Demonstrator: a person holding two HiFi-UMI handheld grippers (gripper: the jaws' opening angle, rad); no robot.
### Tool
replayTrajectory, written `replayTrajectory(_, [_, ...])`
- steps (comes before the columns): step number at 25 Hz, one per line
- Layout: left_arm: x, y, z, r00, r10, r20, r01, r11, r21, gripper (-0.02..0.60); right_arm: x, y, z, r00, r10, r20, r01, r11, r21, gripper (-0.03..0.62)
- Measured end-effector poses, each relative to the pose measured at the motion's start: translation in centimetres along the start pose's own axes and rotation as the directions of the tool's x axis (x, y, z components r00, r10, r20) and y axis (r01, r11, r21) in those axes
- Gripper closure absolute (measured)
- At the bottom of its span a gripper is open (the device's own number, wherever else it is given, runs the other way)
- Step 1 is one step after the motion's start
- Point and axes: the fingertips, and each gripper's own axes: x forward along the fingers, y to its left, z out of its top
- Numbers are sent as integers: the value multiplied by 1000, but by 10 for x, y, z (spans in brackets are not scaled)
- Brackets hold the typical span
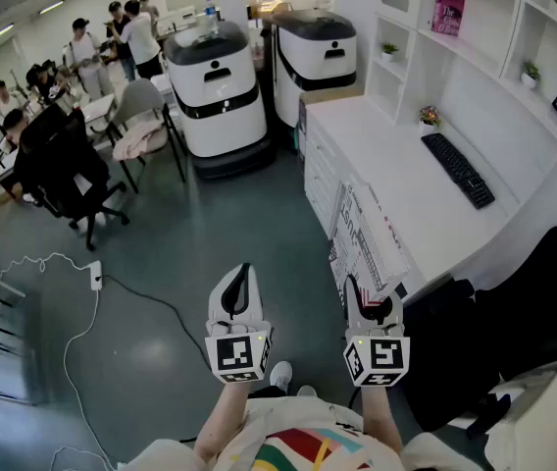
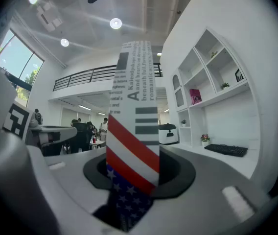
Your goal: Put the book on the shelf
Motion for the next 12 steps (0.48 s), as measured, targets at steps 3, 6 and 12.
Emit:
replayTrajectory(3, [2, 8, -4, 1000, 5, 1, -5, 1000, -4, 583, 6, 6, -4, 1000, 4, -8, -4, 1000, -1, 442])
replayTrajectory(6, [3, 19, -6, 1000, 17, 0, -17, 1000, -11, 583, 11, 13, -3, 1000, 14, -8, -14, 1000, -6, 442])
replayTrajectory(12, [3, 34, -9, 1000, 26, -2, -26, 999, -21, 583, 19, 22, -2, 1000, 18, -7, -18, 1000, -8, 442])
